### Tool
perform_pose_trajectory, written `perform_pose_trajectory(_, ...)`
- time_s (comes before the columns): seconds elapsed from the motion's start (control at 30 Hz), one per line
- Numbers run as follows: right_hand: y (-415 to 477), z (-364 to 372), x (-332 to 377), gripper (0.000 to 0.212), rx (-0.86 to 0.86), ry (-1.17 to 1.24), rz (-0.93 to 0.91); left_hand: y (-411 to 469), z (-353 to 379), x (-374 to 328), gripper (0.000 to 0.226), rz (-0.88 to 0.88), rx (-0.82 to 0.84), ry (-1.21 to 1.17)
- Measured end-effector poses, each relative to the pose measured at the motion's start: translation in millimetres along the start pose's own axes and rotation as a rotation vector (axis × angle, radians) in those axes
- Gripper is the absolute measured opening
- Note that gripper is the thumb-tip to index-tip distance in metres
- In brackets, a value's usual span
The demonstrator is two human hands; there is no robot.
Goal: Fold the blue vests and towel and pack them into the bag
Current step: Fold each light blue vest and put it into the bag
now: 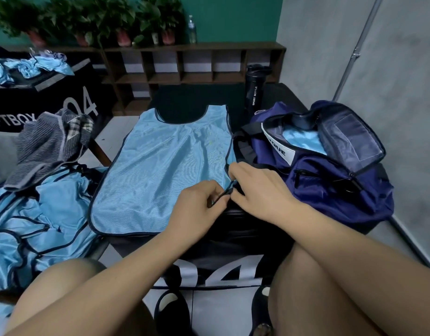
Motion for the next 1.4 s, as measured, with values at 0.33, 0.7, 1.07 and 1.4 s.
perform_pose_trajectory(0.33,-4.5,2.4,1.6,0.033,-0.162,-0.091,-0.034,-1.8,-6.1,-8.7,0.016,0.001,-0.004,-0.041)
perform_pose_trajectory(0.7,-18.8,0.1,-25.3,0.01,-0.044,-0.135,-0.102,-5.2,5.8,-4.4,0.015,0.137,0.159,0.045)
perform_pose_trajectory(1.07,-6.9,15.6,-28.5,0.021,0.124,0.052,0.278,-8.0,31.0,-9.4,0.028,0.216,0.367,0.115)
perform_pose_trajectory(1.4,12.6,29.8,-32.5,0.013,0.348,0.219,0.516,-11.9,31.9,-5.0,0.027,0.199,0.4,0.096)
Point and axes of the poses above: each hand's wrist, its own y-axis towards the middle knuckle, its own z-axis out of the palm, x = y × z, the point moved 4 cm from there along y, towards the middle knuckle, and after that the axes turned 15 degrees about z, right-handed, at the moved point
